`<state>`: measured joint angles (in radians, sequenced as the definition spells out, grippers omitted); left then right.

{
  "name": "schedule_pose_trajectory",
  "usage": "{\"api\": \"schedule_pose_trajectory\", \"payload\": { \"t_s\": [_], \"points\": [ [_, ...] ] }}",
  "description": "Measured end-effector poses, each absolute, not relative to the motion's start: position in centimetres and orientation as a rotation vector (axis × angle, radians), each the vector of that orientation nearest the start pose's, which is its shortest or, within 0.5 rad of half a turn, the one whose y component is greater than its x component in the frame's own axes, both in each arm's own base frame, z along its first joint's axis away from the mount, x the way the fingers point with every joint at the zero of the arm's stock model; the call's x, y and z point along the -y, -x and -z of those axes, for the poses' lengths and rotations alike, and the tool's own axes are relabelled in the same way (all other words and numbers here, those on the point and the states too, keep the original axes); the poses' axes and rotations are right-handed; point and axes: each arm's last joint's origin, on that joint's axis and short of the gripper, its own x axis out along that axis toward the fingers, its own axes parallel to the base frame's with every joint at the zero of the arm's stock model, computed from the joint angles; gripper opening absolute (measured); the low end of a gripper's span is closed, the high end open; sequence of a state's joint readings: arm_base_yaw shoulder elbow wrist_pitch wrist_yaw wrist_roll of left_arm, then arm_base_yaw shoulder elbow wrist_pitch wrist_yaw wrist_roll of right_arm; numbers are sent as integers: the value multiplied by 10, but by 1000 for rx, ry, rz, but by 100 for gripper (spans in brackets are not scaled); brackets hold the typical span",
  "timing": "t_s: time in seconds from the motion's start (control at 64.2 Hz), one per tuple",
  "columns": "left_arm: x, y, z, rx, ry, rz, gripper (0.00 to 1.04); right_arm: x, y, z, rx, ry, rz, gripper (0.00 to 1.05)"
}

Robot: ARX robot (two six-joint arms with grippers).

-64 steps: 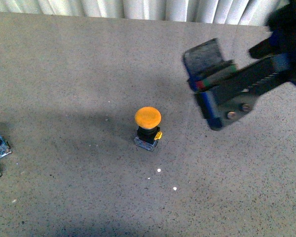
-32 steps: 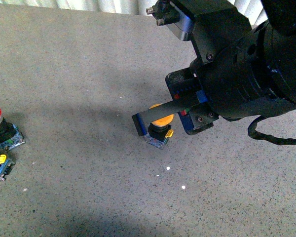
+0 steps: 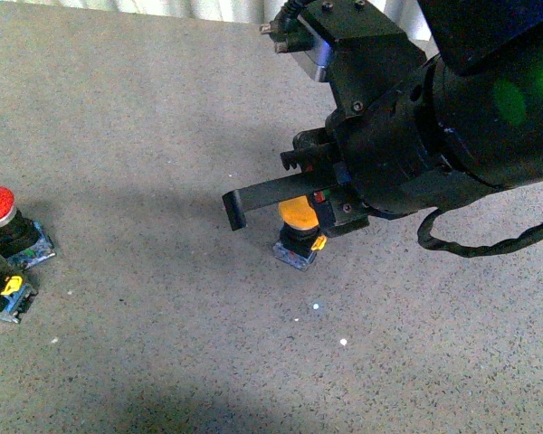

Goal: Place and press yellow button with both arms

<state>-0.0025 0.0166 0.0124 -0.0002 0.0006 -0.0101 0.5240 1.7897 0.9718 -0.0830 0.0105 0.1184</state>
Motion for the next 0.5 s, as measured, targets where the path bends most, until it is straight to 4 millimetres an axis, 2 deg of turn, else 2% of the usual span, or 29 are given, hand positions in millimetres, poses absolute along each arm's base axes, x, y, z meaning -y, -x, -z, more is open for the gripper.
{"api": "schedule_pose_trajectory", "payload": {
  "t_s": [0.499],
  "points": [
    [0,-98,-166,-4,10,3,1,-173,-314,-137,-950,93,-417,1]
  ]
}}
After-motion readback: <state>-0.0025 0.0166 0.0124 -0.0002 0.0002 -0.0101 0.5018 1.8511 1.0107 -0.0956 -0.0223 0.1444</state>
